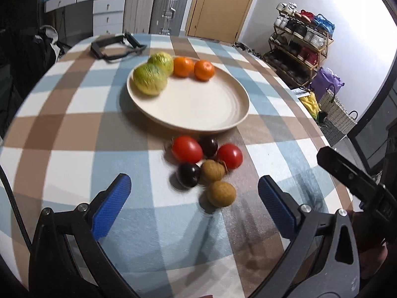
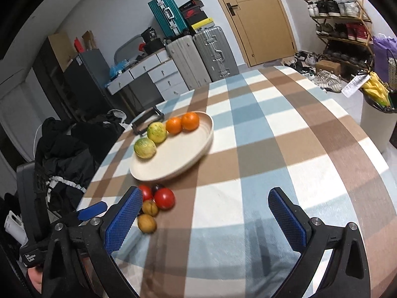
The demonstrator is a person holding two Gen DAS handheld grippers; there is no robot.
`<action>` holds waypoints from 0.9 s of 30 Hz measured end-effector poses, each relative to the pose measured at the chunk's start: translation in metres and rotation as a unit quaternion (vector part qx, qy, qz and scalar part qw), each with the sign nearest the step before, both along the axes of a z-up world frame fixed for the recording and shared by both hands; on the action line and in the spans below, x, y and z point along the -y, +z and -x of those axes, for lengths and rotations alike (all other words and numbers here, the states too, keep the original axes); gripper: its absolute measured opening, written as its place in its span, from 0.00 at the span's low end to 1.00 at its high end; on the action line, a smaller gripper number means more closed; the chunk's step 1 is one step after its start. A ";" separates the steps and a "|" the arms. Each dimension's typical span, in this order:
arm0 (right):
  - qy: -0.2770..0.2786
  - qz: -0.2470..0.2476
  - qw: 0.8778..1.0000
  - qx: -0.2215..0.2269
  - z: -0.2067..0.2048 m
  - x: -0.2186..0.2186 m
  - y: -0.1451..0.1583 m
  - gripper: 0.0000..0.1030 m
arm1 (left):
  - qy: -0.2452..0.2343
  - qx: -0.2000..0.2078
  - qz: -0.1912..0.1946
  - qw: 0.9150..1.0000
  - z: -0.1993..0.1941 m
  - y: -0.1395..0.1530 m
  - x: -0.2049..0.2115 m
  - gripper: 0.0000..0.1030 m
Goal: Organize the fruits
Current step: 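Move the left gripper toward the brown kiwis, then grasp a brown kiwi with the left gripper while the right gripper grasps a red tomato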
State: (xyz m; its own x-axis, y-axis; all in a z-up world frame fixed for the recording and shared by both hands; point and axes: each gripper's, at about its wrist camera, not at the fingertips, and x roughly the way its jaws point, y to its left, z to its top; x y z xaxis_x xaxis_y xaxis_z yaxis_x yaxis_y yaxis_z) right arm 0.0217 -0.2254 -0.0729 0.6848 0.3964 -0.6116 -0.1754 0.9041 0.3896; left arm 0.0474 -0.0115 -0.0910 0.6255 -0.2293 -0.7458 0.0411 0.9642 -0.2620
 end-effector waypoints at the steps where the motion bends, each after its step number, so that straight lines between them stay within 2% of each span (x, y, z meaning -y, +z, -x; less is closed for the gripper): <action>1: 0.000 0.002 1.000 -0.002 0.001 0.000 -0.001 1.00 | 0.001 -0.001 0.001 1.000 -0.002 -0.002 0.001 0.99; 4: 0.000 0.005 1.000 -0.007 0.002 0.000 -0.006 1.00 | 0.002 -0.005 -0.001 1.000 -0.004 -0.005 0.003 0.96; 7: 0.002 0.005 1.000 -0.010 0.003 0.000 -0.007 1.00 | 0.009 -0.009 -0.003 1.000 -0.007 -0.007 0.003 0.86; 9: 0.002 0.007 1.000 -0.010 0.002 -0.001 -0.008 1.00 | 0.004 -0.017 0.004 1.000 -0.008 -0.010 0.003 0.77; 11: 0.003 0.007 1.000 -0.011 0.002 -0.002 -0.008 1.00 | -0.002 -0.025 0.013 1.000 -0.010 -0.012 0.003 0.63; 20: 0.004 0.004 1.000 -0.017 0.000 -0.002 -0.011 1.00 | -0.033 -0.048 0.084 0.995 -0.016 -0.017 0.000 0.27; 22: 0.003 0.004 1.000 -0.019 0.000 -0.001 -0.012 1.00 | -0.036 -0.049 0.094 0.994 -0.015 -0.017 -0.001 0.23; 27: 0.003 0.003 1.000 -0.023 0.001 -0.003 -0.014 1.00 | -0.039 -0.052 0.107 0.992 -0.013 -0.018 -0.005 0.22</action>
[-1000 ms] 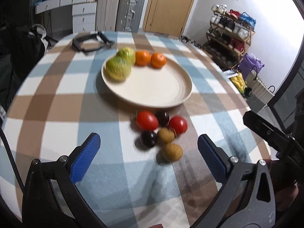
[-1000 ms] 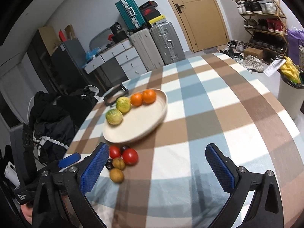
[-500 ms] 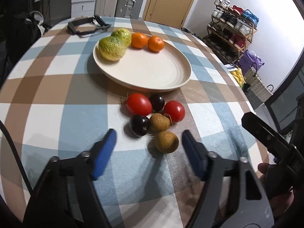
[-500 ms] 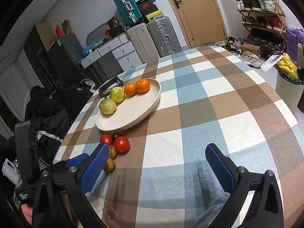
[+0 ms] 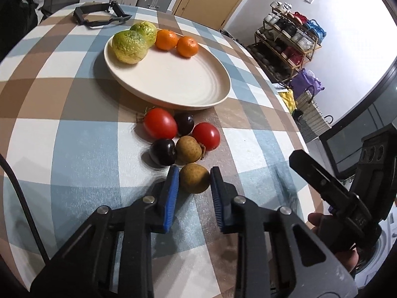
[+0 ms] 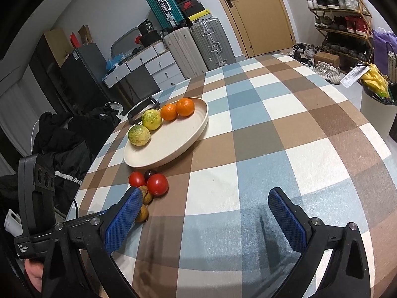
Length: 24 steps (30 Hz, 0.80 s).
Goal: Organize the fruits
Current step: 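Grasp a brown kiwi with the left gripper while the right gripper grasps a red tomato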
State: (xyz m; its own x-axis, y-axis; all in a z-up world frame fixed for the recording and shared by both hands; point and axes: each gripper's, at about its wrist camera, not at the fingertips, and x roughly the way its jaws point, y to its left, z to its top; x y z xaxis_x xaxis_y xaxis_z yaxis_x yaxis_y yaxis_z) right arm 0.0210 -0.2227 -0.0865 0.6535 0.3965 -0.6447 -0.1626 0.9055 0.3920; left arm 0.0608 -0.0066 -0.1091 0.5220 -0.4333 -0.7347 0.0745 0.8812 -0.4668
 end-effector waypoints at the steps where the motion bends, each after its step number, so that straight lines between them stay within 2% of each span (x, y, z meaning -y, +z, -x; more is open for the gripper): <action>1: 0.000 0.000 1.000 0.001 0.000 0.000 0.000 1.00 | 0.001 0.000 0.002 1.000 0.001 0.000 -0.002 0.22; 7: 0.010 0.000 1.000 -0.004 -0.001 -0.007 0.000 1.00 | 0.007 0.012 0.018 1.000 0.008 0.004 -0.018 0.22; 17: 0.067 -0.041 0.995 -0.064 -0.011 -0.048 -0.015 1.00 | 0.048 0.029 0.053 0.997 0.019 0.016 -0.074 0.22; 21: 0.091 -0.010 0.994 -0.055 -0.008 -0.080 -0.015 0.99 | 0.066 0.047 0.058 0.995 0.023 0.023 -0.096 0.22; 24: 0.107 0.049 0.993 -0.023 -0.002 -0.108 -0.009 0.96 | 0.079 0.056 0.062 0.993 0.025 0.025 -0.116 0.22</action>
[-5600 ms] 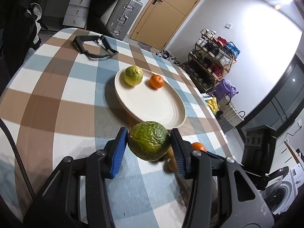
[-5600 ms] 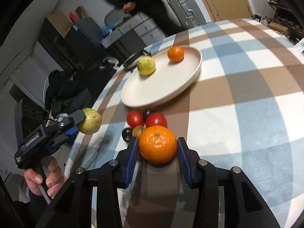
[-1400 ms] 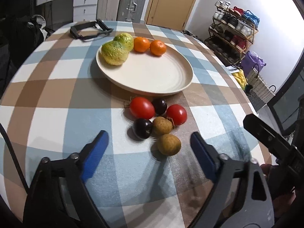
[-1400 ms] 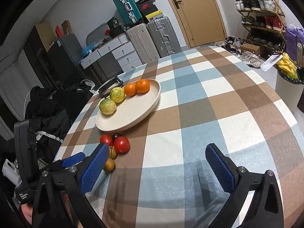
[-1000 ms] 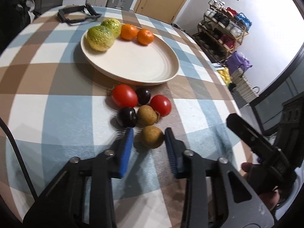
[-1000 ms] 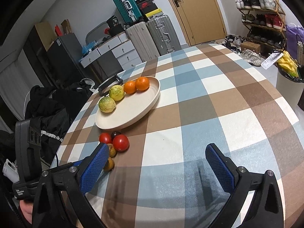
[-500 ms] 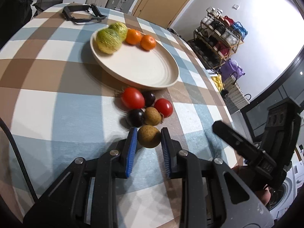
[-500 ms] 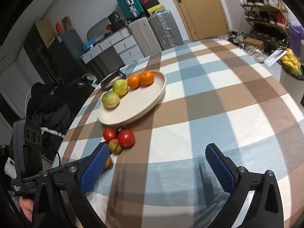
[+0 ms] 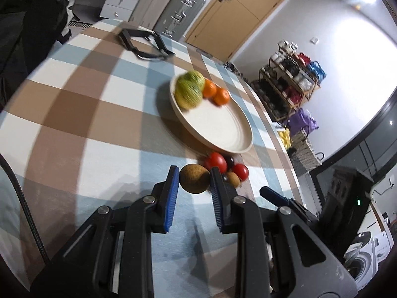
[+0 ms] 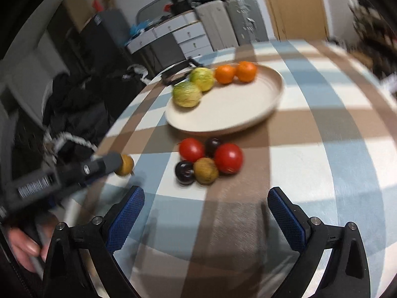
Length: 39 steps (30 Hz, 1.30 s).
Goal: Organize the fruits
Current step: 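Grasp a brown kiwi with the left gripper while the right gripper grasps a red tomato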
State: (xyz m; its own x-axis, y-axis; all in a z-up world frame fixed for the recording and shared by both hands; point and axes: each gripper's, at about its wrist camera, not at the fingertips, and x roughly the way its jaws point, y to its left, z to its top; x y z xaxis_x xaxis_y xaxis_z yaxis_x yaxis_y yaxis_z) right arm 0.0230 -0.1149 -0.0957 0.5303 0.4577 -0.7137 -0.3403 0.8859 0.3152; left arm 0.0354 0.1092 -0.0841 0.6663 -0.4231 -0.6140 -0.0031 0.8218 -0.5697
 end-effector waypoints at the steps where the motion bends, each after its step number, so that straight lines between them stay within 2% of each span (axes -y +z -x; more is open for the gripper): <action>1: 0.006 0.017 1.000 0.015 0.002 -0.008 0.002 0.95 | 0.003 0.001 0.001 1.000 0.001 -0.001 -0.004 0.22; 5: 0.032 0.094 0.992 0.077 0.009 -0.043 0.009 0.91 | 0.017 0.003 0.004 1.000 0.002 -0.006 -0.021 0.22; 7: 0.040 0.120 0.988 0.092 0.009 -0.054 0.008 0.81 | 0.020 0.000 0.008 1.000 0.003 -0.011 -0.028 0.22; 8: 0.047 0.137 0.985 0.097 0.008 -0.062 0.007 0.78 | 0.021 -0.002 0.010 1.000 0.003 -0.013 -0.030 0.22; 10: 0.056 0.149 0.983 0.093 0.005 -0.069 0.002 0.66 | 0.024 -0.006 0.014 1.000 0.002 -0.018 -0.034 0.22; 12: 0.064 0.156 0.982 0.085 0.000 -0.074 -0.001 0.59 | 0.024 -0.008 0.017 1.000 0.001 -0.021 -0.036 0.22; 17: 0.065 0.196 0.973 0.103 0.001 -0.081 -0.004 0.52 | 0.027 -0.008 0.019 0.999 -0.003 -0.027 -0.038 0.22; 23: 0.076 0.279 0.948 0.135 0.008 -0.095 -0.011 0.38 | 0.033 -0.010 0.017 0.999 -0.006 -0.029 -0.040 0.22; 25: 0.089 0.298 0.939 0.144 0.011 -0.101 -0.014 0.25 | 0.035 -0.010 0.016 0.999 -0.005 -0.029 -0.040 0.22; 27: 0.094 0.312 0.933 0.151 0.014 -0.105 -0.016 0.23 | 0.037 -0.011 0.015 0.999 -0.005 -0.029 -0.040 0.22; 29: 0.095 0.303 0.935 0.155 0.014 -0.102 -0.014 0.19 | 0.039 -0.011 0.012 0.999 -0.005 -0.028 -0.039 0.22; 31: 0.093 0.282 0.943 0.148 0.011 -0.096 -0.011 0.17 | 0.038 -0.010 0.010 0.999 -0.005 -0.027 -0.038 0.22; 33: 0.086 0.241 0.957 0.137 0.008 -0.084 -0.004 0.15 | 0.037 -0.010 0.005 0.999 -0.007 -0.026 -0.036 0.22; 35: 0.082 0.207 0.966 0.132 0.007 -0.078 0.002 0.11 | 0.035 -0.011 0.001 0.999 -0.010 -0.024 -0.033 0.22; 39: 0.064 0.139 0.982 0.114 0.000 -0.057 0.013 0.10 | 0.031 -0.011 -0.008 0.999 -0.016 -0.020 -0.025 0.22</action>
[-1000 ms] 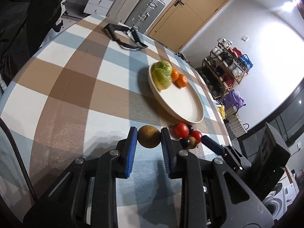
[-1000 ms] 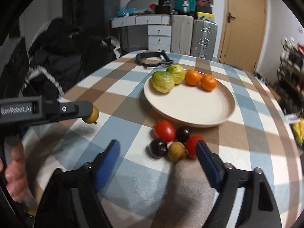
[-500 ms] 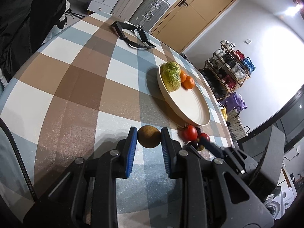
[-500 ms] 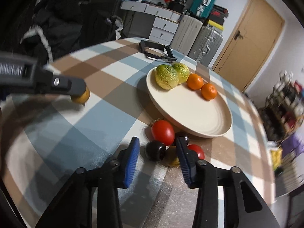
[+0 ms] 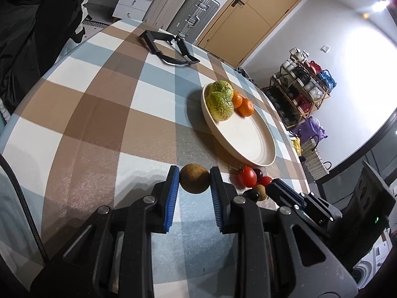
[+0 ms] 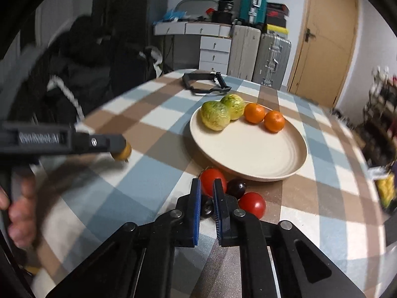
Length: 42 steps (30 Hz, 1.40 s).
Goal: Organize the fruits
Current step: 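Grasp a brown kiwi with the left gripper while the right gripper grasps a red tomato, then carry the kiwi and tomato onto the cream plate and open both grippers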
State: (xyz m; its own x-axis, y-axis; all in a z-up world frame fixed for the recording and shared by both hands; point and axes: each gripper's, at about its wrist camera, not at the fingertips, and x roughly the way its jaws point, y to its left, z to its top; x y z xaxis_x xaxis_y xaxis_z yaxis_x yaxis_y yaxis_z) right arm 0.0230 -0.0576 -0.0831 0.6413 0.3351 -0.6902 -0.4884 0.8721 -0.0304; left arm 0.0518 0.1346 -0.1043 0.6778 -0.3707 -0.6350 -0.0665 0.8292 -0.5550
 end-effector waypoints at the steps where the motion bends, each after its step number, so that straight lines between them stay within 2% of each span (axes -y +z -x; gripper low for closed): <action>1: -0.005 -0.010 1.000 -0.006 -0.002 0.004 0.001 0.10 | -0.001 0.001 -0.001 1.000 -0.002 0.002 0.002 0.22; 9: 0.012 -0.056 0.998 -0.033 -0.004 0.018 0.000 0.10 | -0.004 -0.002 -0.012 1.000 -0.010 0.006 0.014 0.22; 14: -0.011 -0.065 0.997 -0.037 -0.006 0.032 -0.005 0.13 | -0.010 -0.005 -0.016 1.000 -0.012 0.005 0.019 0.22; 23: -0.080 -0.148 0.981 -0.092 -0.042 0.073 -0.013 0.25 | -0.018 -0.007 -0.018 1.000 -0.016 0.005 0.025 0.22; 25: -0.083 -0.152 0.980 -0.096 -0.045 0.076 -0.014 0.34 | -0.018 -0.007 -0.019 1.000 -0.018 0.005 0.026 0.22; 26: -0.086 -0.150 0.980 -0.098 -0.046 0.077 -0.015 0.35 | -0.018 -0.008 -0.019 1.000 -0.019 0.005 0.027 0.22; 31: -0.095 -0.139 0.981 -0.099 -0.049 0.080 -0.021 0.35 | -0.019 -0.007 -0.025 0.999 -0.025 0.007 0.031 0.22; 36: -0.101 -0.149 0.974 -0.136 -0.059 0.087 -0.032 0.35 | -0.024 -0.003 -0.032 0.999 -0.032 0.013 0.038 0.22; 37: -0.100 -0.151 0.975 -0.132 -0.059 0.087 -0.031 0.35 | -0.026 -0.001 -0.034 0.999 -0.033 0.015 0.040 0.22; 38: -0.098 -0.151 0.975 -0.131 -0.059 0.087 -0.031 0.34 | -0.030 0.002 -0.036 0.999 -0.036 0.018 0.043 0.22; 39: -0.095 -0.150 0.975 -0.133 -0.060 0.086 -0.031 0.28 | -0.032 0.005 -0.038 0.999 -0.038 0.021 0.046 0.22; 42: -0.093 -0.161 0.974 -0.132 -0.059 0.090 -0.031 0.28 | -0.043 0.015 -0.045 0.998 -0.047 0.030 0.054 0.22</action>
